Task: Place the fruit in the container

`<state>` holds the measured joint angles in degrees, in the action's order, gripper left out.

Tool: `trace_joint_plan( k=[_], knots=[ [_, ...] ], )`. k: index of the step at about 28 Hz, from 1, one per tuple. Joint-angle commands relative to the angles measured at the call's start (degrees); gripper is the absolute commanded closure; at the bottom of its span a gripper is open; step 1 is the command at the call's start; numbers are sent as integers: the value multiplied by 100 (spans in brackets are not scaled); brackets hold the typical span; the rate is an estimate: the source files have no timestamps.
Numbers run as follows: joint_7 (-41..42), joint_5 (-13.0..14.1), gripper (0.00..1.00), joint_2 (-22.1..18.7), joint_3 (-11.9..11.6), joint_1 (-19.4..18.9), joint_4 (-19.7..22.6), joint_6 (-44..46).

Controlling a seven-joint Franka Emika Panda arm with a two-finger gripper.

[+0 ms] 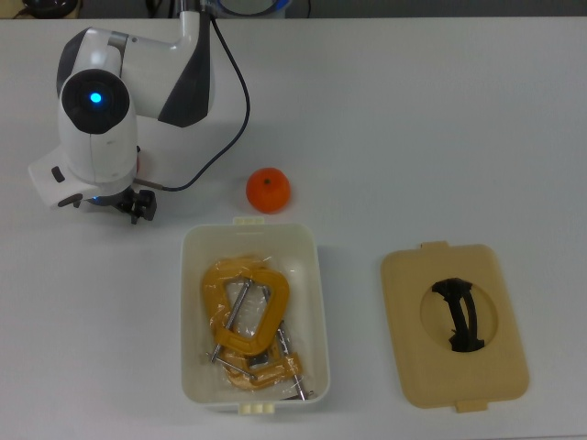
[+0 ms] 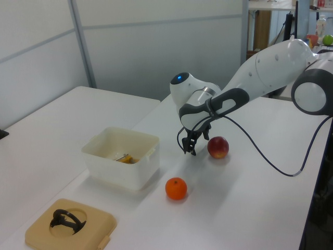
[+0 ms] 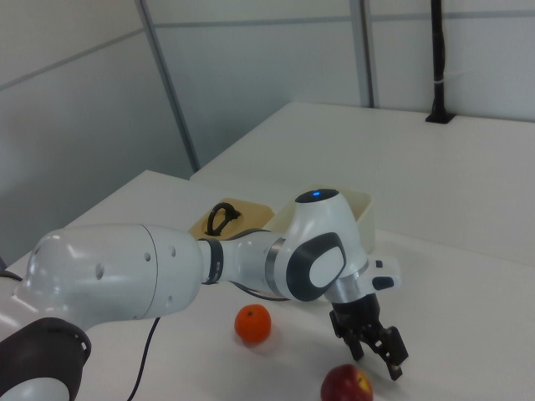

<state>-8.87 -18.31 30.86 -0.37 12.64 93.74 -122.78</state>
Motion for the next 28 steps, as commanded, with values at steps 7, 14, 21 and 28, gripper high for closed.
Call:
trace_joint_plan(
  k=[7, 14, 21, 28],
  knots=[
    [61, 38, 0, -589, 19, 125, 118, 956],
    [746, 1161, 0, -844, 107, 81, 100, 1739],
    [799, 1225, 0, -844, 125, 72, 153, 1933],
    [1581, 1198, 0, -888, 107, 125, 320, 2346]
  ],
)
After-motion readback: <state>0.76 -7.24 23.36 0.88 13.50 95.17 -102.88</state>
